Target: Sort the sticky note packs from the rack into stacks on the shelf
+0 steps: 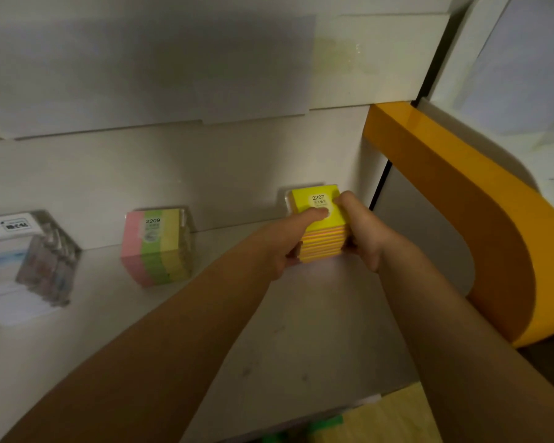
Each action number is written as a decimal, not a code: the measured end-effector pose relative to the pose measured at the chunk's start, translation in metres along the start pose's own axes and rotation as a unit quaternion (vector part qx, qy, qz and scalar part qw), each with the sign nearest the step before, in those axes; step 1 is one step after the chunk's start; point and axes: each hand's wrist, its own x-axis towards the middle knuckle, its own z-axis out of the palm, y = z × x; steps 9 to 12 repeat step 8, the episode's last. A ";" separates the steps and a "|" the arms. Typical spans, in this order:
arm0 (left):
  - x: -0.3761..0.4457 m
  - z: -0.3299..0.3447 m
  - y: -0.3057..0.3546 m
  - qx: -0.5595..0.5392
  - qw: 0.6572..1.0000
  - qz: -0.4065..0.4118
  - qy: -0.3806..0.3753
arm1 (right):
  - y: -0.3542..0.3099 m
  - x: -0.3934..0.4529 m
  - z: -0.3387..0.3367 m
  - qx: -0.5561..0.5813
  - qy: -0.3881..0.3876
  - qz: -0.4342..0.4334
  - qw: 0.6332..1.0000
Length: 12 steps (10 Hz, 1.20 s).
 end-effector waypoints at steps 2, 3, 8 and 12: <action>0.008 0.003 -0.007 -0.023 1.000 0.003 -0.003 | 0.004 0.003 0.001 -0.009 0.004 0.013 1.000; 0.007 0.007 -0.007 -0.033 0.999 0.008 -0.011 | 0.006 0.002 0.001 -0.005 0.001 0.016 1.000; 0.004 0.002 -0.038 0.021 0.998 -0.004 0.057 | -0.008 -0.026 0.004 -0.059 0.119 0.007 0.991; 0.004 0.002 -0.038 0.021 0.998 -0.004 0.057 | -0.008 -0.026 0.004 -0.059 0.119 0.007 0.991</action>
